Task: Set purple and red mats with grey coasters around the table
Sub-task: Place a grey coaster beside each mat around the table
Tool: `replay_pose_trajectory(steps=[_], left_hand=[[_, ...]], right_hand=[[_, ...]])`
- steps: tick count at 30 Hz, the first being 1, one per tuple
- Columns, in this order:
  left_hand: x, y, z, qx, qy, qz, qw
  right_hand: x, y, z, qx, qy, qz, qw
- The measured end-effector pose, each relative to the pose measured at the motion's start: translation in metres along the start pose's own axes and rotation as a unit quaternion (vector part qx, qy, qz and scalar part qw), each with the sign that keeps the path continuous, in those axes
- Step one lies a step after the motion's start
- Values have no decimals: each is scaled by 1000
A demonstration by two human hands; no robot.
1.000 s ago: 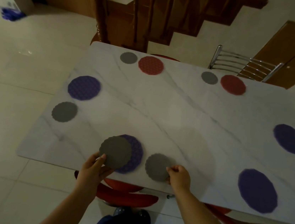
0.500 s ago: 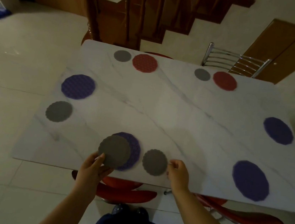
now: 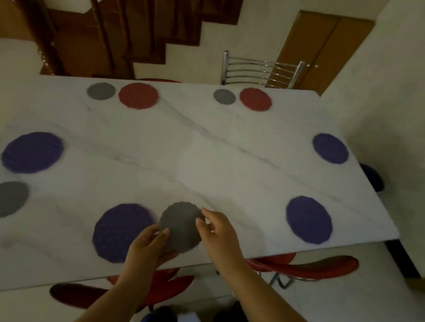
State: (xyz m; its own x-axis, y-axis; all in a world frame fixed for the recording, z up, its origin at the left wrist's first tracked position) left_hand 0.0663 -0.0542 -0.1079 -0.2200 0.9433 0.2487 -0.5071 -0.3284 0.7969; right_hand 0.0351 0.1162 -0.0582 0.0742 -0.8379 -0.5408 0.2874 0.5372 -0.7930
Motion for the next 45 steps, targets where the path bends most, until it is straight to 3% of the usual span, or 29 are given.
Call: replay_pose_trajectory(steps=[5, 10, 18, 24, 28, 33, 45], left_hand=[[50, -13, -3, 1, 2, 0, 1000], [128, -50, -9, 0, 25, 6, 1000], [270, -105, 0, -4, 34, 90, 995], [305, -112, 8, 17, 78, 126, 989], [290, -110, 9, 25, 123, 143, 982], [284, -107, 9, 34, 142, 153, 977], [295, -102, 2, 20, 115, 103, 988]], right_hand=[[-53, 15, -1, -71, 51, 46, 995], [-128, 65, -19, -65, 70, 0, 995], [-274, 168, -62, -5, 9, -135, 991], [-370, 260, -81, 114, 86, -246, 959], [-401, 324, -81, 196, 133, -215, 948], [-396, 374, -77, 278, 114, -151, 942], [-395, 346, -97, 202, 120, 33, 971]])
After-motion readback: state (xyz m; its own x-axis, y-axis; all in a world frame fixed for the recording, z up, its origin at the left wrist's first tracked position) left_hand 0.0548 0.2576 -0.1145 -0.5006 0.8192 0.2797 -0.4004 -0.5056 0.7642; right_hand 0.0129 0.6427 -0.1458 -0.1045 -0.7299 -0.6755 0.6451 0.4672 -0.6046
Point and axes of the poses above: each hand's wrist, its own z-axis away from the middle knuckle, its own x-axis out of the palm, y = z × x, the point moved 10 cm from there along -z, towards the middle knuckle, and after that the axes turned 2 degrees about x, right-handed, at the moved point
